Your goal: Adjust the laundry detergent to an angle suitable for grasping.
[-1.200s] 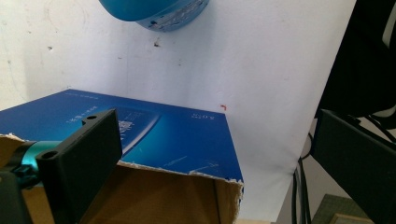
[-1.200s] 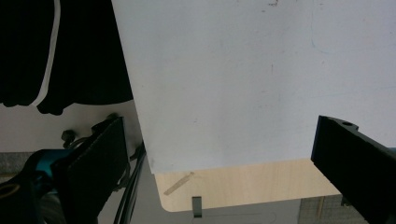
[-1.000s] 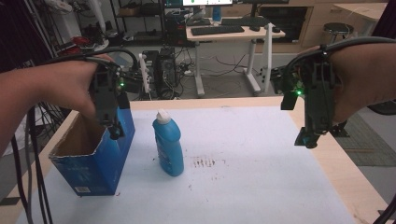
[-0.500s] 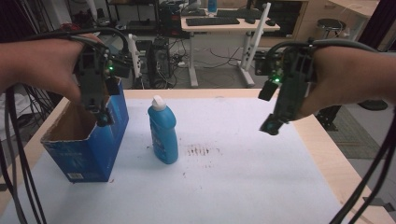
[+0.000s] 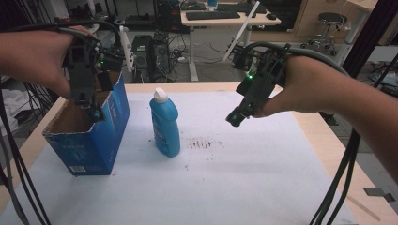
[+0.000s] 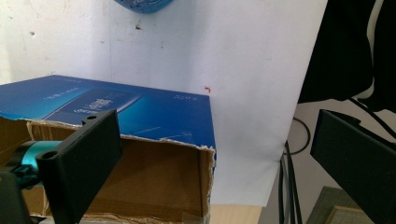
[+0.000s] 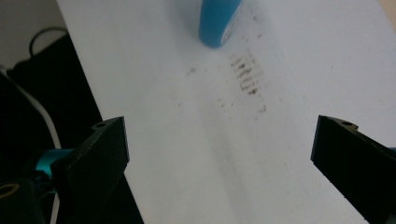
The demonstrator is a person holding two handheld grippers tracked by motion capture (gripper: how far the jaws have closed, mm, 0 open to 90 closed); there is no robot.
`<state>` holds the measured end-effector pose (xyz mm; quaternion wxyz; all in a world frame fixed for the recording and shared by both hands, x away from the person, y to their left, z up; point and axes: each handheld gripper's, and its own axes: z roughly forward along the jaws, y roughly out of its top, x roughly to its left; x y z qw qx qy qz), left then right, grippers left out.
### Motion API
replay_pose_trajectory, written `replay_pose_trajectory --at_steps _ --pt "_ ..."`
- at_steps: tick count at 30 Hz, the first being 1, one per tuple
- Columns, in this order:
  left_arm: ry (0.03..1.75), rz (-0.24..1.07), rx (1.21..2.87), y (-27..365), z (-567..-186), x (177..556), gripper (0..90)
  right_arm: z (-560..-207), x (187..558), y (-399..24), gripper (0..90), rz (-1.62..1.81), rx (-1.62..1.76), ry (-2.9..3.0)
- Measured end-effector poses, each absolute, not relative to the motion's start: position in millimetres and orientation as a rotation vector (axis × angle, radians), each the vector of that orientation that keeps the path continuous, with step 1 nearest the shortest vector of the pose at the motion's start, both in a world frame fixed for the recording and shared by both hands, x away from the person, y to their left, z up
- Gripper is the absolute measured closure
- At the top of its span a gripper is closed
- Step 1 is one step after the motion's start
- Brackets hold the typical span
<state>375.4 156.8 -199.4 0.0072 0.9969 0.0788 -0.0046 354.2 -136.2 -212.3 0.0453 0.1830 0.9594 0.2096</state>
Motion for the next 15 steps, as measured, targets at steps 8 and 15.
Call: replay_pose_trajectory --at_steps 8,15 --pt "0.232 -0.001 3.107 157.7 -195.5 371.1 2.0 -236.1 362.1 -120.7 3.2 0.832 0.702 2.799" --pt "0.242 -0.005 3.105 160.1 -194.2 368.7 2.0 -251.4 364.7 -106.5 3.2 0.917 0.725 2.755"
